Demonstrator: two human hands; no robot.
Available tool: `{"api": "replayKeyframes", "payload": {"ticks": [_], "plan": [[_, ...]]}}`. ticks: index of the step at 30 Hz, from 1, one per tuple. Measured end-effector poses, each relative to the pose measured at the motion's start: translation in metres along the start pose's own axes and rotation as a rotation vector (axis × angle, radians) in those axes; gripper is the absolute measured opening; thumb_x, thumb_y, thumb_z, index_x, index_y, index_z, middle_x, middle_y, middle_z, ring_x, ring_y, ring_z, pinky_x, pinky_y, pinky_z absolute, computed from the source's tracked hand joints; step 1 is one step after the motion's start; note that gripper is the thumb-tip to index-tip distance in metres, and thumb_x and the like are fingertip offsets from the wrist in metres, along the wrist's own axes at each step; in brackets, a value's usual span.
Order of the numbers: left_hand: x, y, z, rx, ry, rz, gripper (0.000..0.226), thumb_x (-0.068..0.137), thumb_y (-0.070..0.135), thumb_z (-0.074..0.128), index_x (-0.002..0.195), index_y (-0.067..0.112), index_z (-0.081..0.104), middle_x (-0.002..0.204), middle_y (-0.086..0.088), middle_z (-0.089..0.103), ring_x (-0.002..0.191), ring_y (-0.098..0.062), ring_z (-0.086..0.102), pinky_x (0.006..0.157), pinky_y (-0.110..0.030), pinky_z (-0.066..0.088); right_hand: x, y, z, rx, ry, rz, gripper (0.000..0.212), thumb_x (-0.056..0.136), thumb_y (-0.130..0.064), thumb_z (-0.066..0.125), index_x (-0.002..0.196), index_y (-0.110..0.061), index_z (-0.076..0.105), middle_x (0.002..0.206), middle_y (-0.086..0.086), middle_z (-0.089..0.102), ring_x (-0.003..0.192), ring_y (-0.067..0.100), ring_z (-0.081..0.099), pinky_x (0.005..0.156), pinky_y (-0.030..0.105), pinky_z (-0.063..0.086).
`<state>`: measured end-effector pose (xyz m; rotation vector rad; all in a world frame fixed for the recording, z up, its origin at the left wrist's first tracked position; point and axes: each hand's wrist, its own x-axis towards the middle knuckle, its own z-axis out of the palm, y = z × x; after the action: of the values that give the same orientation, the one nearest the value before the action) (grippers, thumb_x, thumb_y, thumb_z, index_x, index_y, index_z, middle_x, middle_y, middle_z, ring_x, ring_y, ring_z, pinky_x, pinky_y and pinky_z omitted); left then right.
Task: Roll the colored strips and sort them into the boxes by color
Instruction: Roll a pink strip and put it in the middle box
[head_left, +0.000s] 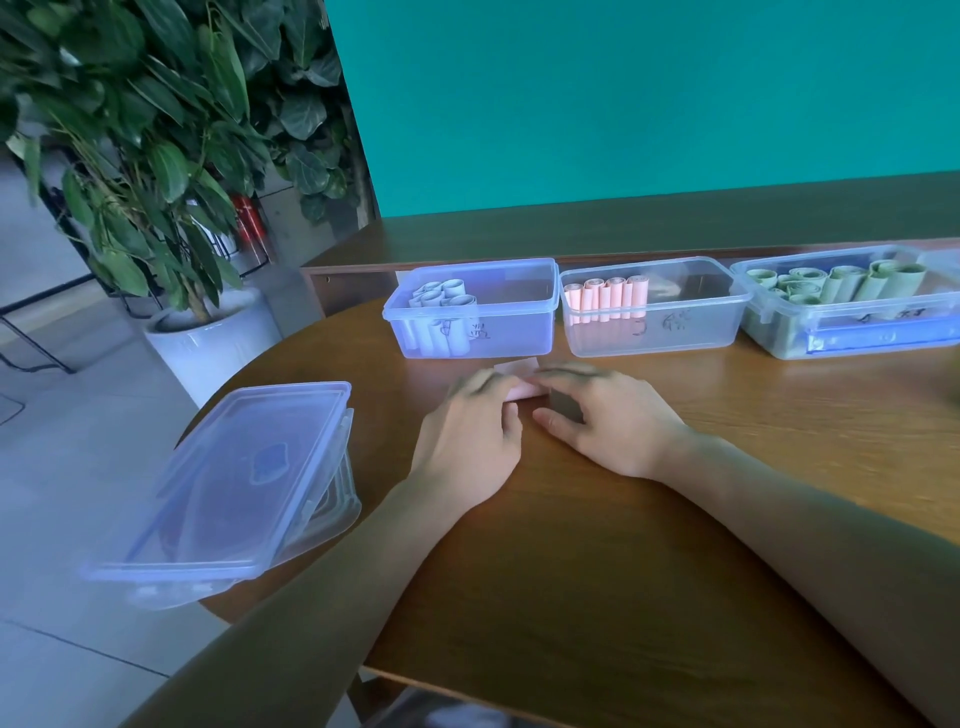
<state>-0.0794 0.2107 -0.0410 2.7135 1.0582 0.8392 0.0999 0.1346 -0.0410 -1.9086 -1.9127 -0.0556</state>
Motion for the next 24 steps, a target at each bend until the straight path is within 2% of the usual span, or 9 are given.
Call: {"api": "replayKeyframes", "payload": {"ticks": [2, 5, 7, 10, 13, 17, 20, 24], "plan": [[0.002, -0.001, 0.001, -0.001, -0.011, -0.001, 0.046, 0.099, 0.023, 0.046, 0.140, 0.042, 0.048, 0.132, 0.015, 0.054, 0.119, -0.012, 0.051, 0.090, -0.034, 0.053, 0.003, 0.000, 0.001, -0.002, -0.009, -0.005, 0.047, 0.100, -0.050, 0.048, 0.146, -0.050, 0.038, 0.146, -0.022, 0.049, 0.094, 0.004, 0.053, 0.081, 0.033, 0.051], [0.007, -0.002, 0.002, -0.007, -0.030, -0.015, 0.047, 0.101, 0.024, 0.043, 0.144, 0.044, 0.042, 0.139, 0.019, 0.051, 0.125, -0.011, 0.048, 0.096, -0.035, 0.051, 0.005, -0.001, 0.000, 0.038, 0.007, -0.034, 0.043, 0.100, -0.047, 0.049, 0.143, -0.048, 0.043, 0.148, -0.023, 0.047, 0.117, 0.009, 0.057, 0.092, 0.037, 0.052], [0.010, -0.003, 0.004, -0.008, -0.040, -0.025, 0.047, 0.101, 0.025, 0.043, 0.145, 0.043, 0.041, 0.141, 0.018, 0.051, 0.127, -0.011, 0.047, 0.098, -0.037, 0.050, 0.006, 0.000, 0.001, 0.044, 0.013, -0.041, 0.040, 0.100, -0.047, 0.050, 0.141, -0.049, 0.045, 0.147, -0.025, 0.047, 0.122, 0.009, 0.056, 0.093, 0.036, 0.052], [0.013, -0.003, 0.005, 0.003, -0.029, -0.035, 0.043, 0.101, 0.026, 0.043, 0.143, 0.034, 0.046, 0.139, 0.013, 0.053, 0.126, -0.014, 0.049, 0.095, -0.038, 0.051, 0.010, 0.002, 0.002, 0.007, 0.002, -0.013, 0.044, 0.100, -0.049, 0.048, 0.144, -0.048, 0.042, 0.147, -0.024, 0.047, 0.118, 0.010, 0.057, 0.087, 0.034, 0.050], [0.013, -0.002, 0.004, -0.022, 0.002, -0.023, 0.036, 0.100, 0.020, 0.045, 0.132, 0.032, 0.055, 0.131, 0.012, 0.056, 0.119, -0.013, 0.051, 0.088, -0.035, 0.052, 0.016, 0.004, 0.004, -0.012, -0.004, -0.001, 0.046, 0.100, -0.049, 0.048, 0.146, -0.046, 0.040, 0.144, -0.021, 0.050, 0.111, 0.011, 0.059, 0.081, 0.031, 0.047], [0.018, -0.005, 0.006, -0.022, -0.023, -0.024, 0.036, 0.100, 0.020, 0.044, 0.130, 0.035, 0.056, 0.129, 0.014, 0.056, 0.119, -0.012, 0.050, 0.092, -0.036, 0.052, 0.022, 0.006, 0.006, 0.007, 0.015, -0.017, 0.043, 0.100, -0.046, 0.049, 0.143, -0.041, 0.046, 0.143, -0.019, 0.052, 0.118, 0.011, 0.058, 0.089, 0.034, 0.052], [0.025, -0.008, 0.010, -0.014, -0.053, -0.042, 0.035, 0.100, 0.022, 0.042, 0.131, 0.034, 0.055, 0.128, 0.014, 0.057, 0.122, -0.013, 0.048, 0.092, -0.038, 0.051, 0.025, 0.008, 0.007, 0.077, 0.059, -0.021, 0.035, 0.100, -0.040, 0.052, 0.134, -0.035, 0.055, 0.133, -0.017, 0.056, 0.114, 0.011, 0.059, 0.088, 0.036, 0.053], [0.034, -0.010, 0.015, -0.002, -0.076, -0.077, 0.032, 0.101, 0.025, 0.042, 0.131, 0.029, 0.053, 0.128, 0.010, 0.057, 0.123, -0.017, 0.046, 0.091, -0.039, 0.050, 0.029, 0.010, 0.009, 0.043, 0.041, 0.000, 0.035, 0.100, -0.041, 0.050, 0.135, -0.038, 0.052, 0.135, -0.020, 0.054, 0.113, 0.009, 0.057, 0.086, 0.036, 0.052]]}}
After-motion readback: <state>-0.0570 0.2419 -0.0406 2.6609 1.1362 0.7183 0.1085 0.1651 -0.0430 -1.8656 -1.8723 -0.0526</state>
